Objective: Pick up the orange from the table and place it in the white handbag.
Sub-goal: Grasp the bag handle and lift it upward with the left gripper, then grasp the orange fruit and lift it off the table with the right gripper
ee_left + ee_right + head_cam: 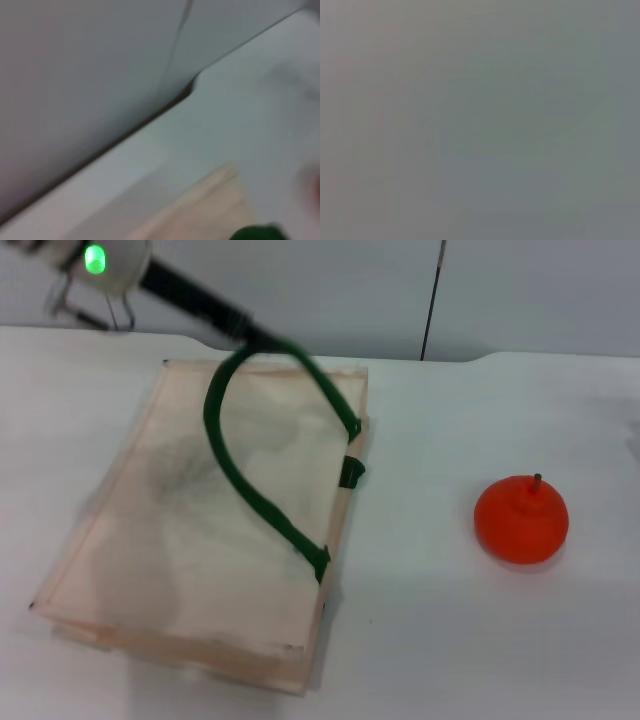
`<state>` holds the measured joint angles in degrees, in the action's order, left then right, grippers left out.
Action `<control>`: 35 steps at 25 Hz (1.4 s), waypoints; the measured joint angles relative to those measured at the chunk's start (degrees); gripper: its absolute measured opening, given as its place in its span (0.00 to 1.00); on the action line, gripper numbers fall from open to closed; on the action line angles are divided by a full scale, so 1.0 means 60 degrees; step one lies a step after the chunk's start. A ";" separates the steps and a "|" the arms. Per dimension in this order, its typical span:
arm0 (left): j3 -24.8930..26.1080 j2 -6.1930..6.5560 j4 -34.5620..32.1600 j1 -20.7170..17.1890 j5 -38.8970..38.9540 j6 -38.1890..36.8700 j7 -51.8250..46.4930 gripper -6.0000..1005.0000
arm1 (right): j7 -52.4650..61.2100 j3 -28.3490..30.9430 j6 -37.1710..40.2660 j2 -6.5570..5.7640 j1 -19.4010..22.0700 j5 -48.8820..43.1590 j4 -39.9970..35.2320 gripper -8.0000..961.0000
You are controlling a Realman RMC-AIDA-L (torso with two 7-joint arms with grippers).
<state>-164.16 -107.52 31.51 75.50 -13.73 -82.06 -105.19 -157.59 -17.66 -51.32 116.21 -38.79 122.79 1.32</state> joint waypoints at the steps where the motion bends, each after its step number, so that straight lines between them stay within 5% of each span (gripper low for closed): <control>1: -0.0001 0.0004 0.0201 0.0109 0.0105 -0.0289 0.0068 0.14 | 0.0000 0.0000 0.0000 -0.0002 0.0006 -0.0003 0.0000 0.85; 7: -0.0022 0.0019 0.2288 0.1443 0.0794 -0.3009 0.0706 0.13 | 0.0000 0.0000 -0.0001 -0.0012 0.0058 -0.0016 0.0000 0.85; 13: -0.0042 0.0044 0.2594 0.2366 0.0665 -0.4159 0.1236 0.13 | 0.0000 0.0000 0.0000 -0.0019 0.0104 -0.0036 -0.0005 0.84; 16: -0.0044 0.0241 0.2618 0.2670 0.0584 -0.4451 0.1360 0.13 | 0.0000 0.0000 -0.0001 -0.0018 0.0108 -0.0020 -0.0015 0.84; 27: -0.0044 0.0444 0.3089 0.2738 0.0210 -0.5112 0.1261 0.12 | 0.0332 -0.0030 -0.0002 -0.0023 0.0227 -0.0041 -0.0033 0.83; 35: -0.0047 0.0587 0.3452 0.2565 -0.0086 -0.5119 0.1162 0.12 | 0.3662 -0.1046 -0.0121 -0.0103 0.0571 -0.1934 -0.1348 0.83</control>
<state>-164.44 -104.00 52.22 90.89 -14.24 -112.77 -98.21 -135.61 -23.94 -52.05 115.59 -35.37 111.19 -6.77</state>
